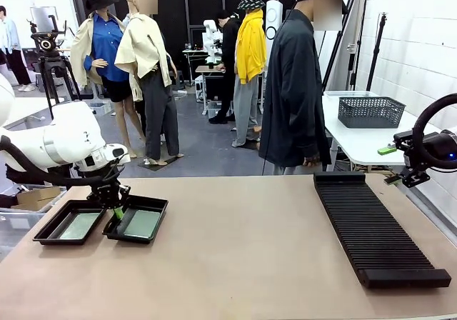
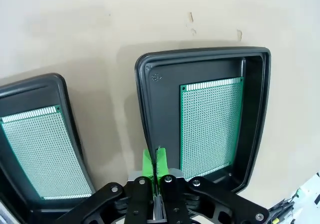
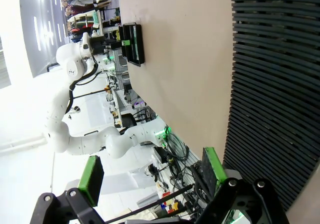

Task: Inspect and transfer BCBs to ESD trays.
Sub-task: Pick up the ESD tray and place it on the left side of the table.

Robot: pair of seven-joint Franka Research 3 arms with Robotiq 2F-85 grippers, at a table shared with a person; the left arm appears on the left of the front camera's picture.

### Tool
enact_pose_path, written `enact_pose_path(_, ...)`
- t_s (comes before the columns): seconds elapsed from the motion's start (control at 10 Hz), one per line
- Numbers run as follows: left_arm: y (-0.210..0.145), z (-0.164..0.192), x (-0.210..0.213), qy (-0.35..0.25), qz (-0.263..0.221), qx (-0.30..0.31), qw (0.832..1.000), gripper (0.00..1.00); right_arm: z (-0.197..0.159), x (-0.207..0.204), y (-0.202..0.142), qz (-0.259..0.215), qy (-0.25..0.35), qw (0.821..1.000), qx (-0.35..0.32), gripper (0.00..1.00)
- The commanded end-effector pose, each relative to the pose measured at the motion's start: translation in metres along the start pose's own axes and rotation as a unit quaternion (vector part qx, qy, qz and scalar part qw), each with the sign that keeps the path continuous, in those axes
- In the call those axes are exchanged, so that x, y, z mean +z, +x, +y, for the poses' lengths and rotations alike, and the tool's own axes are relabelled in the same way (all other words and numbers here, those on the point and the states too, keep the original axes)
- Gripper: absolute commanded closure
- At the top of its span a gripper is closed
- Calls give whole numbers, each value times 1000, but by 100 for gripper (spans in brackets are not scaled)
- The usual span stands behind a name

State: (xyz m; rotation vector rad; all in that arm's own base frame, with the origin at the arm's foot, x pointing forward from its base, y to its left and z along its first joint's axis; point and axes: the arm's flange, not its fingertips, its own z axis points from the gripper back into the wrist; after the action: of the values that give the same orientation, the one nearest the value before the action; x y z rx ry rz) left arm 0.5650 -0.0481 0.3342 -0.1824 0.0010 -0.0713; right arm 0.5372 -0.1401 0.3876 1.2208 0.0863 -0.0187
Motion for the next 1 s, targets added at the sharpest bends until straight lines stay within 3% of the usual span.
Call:
enact_pose_path(0.0,-6,3,3,6,11,-17,1000,100,2,-3,-2,-5,-6,1000,-5,0)
enact_pose_path(0.2,-6,3,4,2,15,-12,1000,95,2,-3,-2,-5,-6,1000,-5,0)
enact_pose_path(0.7,-8,-4,23,-15,0,8,1000,3,2,-3,-2,-5,-6,1000,-5,0)
enact_pose_path(0.9,-10,-4,30,-20,-3,14,1000,0,2,-3,-2,-5,-6,1000,-5,0)
